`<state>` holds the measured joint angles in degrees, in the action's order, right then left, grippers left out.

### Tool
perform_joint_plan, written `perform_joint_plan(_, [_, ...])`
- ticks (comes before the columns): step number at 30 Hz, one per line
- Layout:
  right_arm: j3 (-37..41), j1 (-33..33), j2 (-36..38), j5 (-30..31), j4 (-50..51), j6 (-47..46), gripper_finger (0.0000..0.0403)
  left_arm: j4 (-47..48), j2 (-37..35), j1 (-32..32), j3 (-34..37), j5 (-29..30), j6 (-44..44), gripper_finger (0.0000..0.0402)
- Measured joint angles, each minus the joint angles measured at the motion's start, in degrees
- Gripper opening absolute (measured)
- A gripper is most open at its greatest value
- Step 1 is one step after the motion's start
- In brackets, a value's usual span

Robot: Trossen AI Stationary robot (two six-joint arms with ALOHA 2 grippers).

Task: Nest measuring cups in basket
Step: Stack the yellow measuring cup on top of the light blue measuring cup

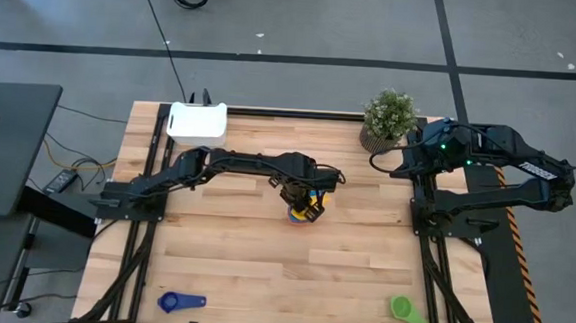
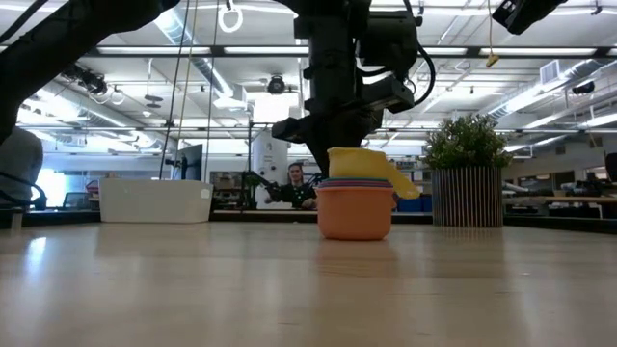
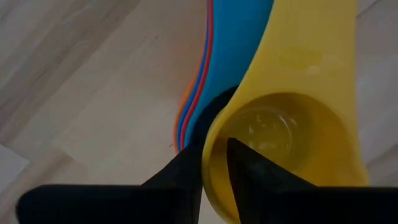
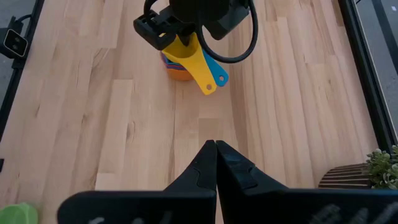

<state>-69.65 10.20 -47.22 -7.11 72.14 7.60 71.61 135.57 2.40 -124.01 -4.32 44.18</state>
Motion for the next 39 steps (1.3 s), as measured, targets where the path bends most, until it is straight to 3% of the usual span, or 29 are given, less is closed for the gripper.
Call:
perform_joint_plan(22, [0.0,0.0,0.0,0.0,0.0,-0.4,0.0003,1.2,-0.3,0.0,-0.6,0.0,-7.4,0.0074])
perform_joint_plan(30, [0.0,0.0,0.0,0.0,0.0,-0.6,0.0003,1.9,-0.7,0.0,-0.6,1.5,-7.3,0.0012])
perform_joint_plan(39, [0.0,0.0,0.0,0.0,0.0,-0.6,0.0003,2.3,-3.0,-1.1,-0.7,4.3,5.1,0.0009])
